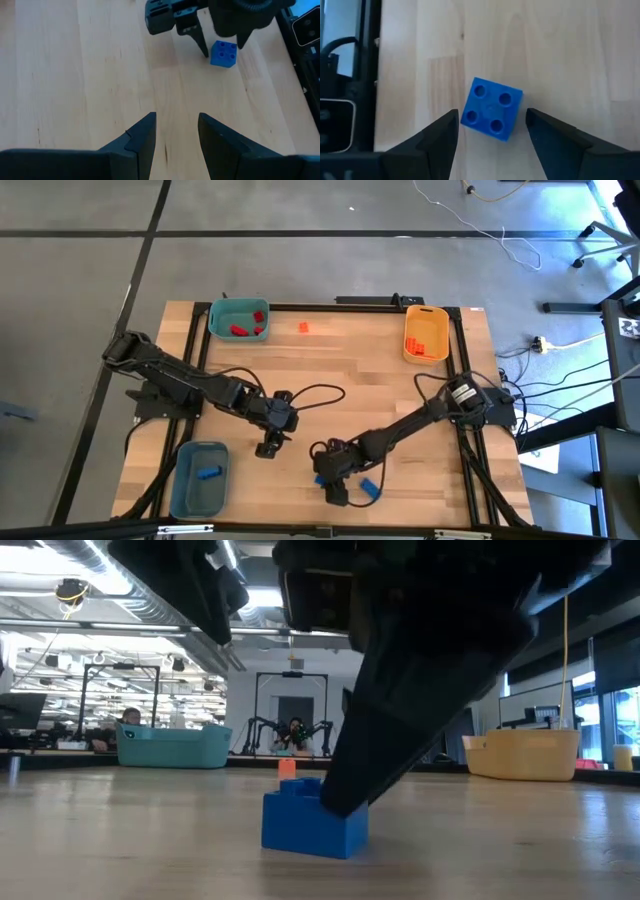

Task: Sort & place blocks by color
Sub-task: Put the blue game piece into the gray bin

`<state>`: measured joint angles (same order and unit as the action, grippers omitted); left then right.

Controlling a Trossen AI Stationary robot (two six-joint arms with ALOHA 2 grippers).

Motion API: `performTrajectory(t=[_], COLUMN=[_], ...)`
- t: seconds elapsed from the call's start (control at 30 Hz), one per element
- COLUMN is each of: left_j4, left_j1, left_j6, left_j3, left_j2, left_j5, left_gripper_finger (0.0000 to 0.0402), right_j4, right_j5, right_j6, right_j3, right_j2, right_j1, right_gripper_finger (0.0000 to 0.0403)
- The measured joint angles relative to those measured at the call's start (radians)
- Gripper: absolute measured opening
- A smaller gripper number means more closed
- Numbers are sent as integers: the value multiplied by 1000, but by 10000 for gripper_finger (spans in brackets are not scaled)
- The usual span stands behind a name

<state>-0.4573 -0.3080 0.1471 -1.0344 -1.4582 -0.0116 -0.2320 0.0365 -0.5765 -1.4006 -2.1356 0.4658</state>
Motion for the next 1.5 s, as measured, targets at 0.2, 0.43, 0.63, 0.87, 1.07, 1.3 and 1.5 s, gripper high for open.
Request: performTrajectory(t=[0.2,0.43,0.63,0.87,1.07,1.3,1.5], left_j4=[0,0,0,-1,-3,-6,-12], left_j1=[0,0,0,0,0,0,-6], left_j6=[0,1,8,30,60,157,386], left_j3=[0,0,0,0,0,0,0], left_j2=[0,0,0,0,0,0,0], left_j5=[0,-1,-2,-2,-2,57,165], left_gripper_finger=[137,137,137,137,137,137,137], right_j4=[8,11,17,19,32,-93,-346], right_j5=[-90,-165,-177,-190,-174,-206,-375], right_j6=[-1,1,6,-12,-23,94,229], right_j3=[-2,-2,-4,-4,-4,-112,-250], right_j2=[-17,-25,-48,-55,-56,-67,-68], right_j1=[26,34,30,23,-3,-43,-77], right_gripper_finger=[239,239,231,146,140,140,140])
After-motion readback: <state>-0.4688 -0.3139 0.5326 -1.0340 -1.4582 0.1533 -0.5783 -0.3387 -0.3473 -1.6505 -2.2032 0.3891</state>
